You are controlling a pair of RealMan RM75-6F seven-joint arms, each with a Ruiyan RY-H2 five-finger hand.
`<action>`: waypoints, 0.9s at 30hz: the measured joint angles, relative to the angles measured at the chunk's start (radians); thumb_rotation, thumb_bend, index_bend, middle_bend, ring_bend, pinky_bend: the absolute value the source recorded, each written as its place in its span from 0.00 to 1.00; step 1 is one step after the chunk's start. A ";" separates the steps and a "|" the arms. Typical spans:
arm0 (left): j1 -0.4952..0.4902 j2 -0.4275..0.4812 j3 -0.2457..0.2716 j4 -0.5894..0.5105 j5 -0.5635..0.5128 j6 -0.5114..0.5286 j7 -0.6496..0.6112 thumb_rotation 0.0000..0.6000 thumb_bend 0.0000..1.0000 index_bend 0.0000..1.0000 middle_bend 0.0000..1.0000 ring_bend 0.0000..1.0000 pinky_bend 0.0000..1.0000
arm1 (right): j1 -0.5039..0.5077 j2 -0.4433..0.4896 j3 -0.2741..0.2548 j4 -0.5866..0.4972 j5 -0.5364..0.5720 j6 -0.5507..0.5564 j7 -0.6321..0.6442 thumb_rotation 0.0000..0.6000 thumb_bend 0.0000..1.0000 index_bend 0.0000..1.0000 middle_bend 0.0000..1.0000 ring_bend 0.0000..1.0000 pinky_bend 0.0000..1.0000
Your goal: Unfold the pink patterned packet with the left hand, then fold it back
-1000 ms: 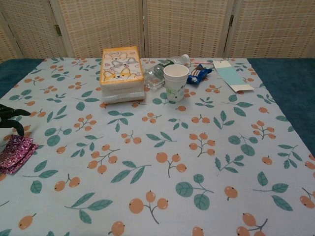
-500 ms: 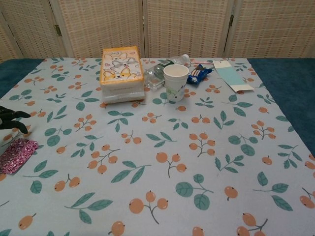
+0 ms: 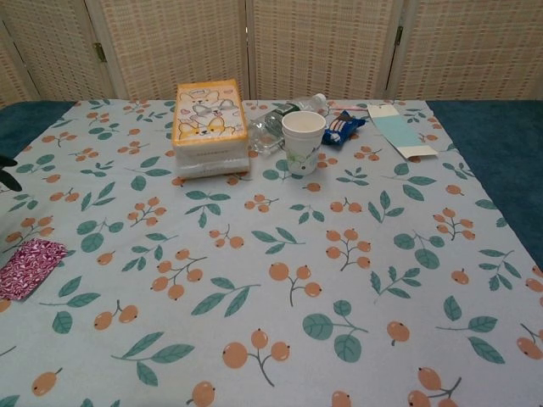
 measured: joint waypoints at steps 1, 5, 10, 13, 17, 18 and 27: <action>0.013 0.009 -0.012 -0.012 -0.016 0.022 -0.015 0.90 0.21 0.21 0.00 0.00 0.00 | 0.004 0.003 0.001 0.000 -0.001 -0.004 0.001 1.00 0.48 0.19 0.09 0.03 0.00; 0.063 0.042 -0.043 -0.053 -0.054 0.104 -0.057 0.95 0.22 0.21 0.00 0.00 0.00 | 0.019 0.015 0.001 0.002 -0.004 -0.028 0.025 1.00 0.48 0.19 0.09 0.02 0.00; 0.132 0.083 -0.054 -0.106 -0.061 0.207 -0.088 0.96 0.22 0.22 0.00 0.00 0.00 | 0.035 0.026 -0.001 0.010 -0.013 -0.048 0.051 1.00 0.48 0.19 0.09 0.02 0.00; 0.167 0.089 -0.051 -0.120 -0.043 0.271 -0.089 0.98 0.22 0.22 0.00 0.00 0.00 | 0.034 0.027 -0.004 0.012 -0.016 -0.045 0.077 1.00 0.48 0.19 0.09 0.02 0.00; 0.218 0.093 -0.031 -0.134 0.012 0.349 -0.091 1.00 0.22 0.22 0.00 0.00 0.00 | 0.026 0.035 -0.012 0.016 -0.021 -0.036 0.127 1.00 0.48 0.19 0.09 0.02 0.00; 0.229 0.096 -0.024 -0.140 0.028 0.363 -0.092 1.00 0.22 0.22 0.00 0.00 0.00 | 0.023 0.038 -0.015 0.016 -0.022 -0.033 0.137 1.00 0.48 0.19 0.09 0.02 0.00; 0.295 0.112 0.026 -0.214 0.153 0.448 -0.076 1.00 0.22 0.23 0.00 0.00 0.00 | 0.012 0.045 -0.033 0.022 -0.050 -0.013 0.181 1.00 0.48 0.19 0.09 0.02 0.00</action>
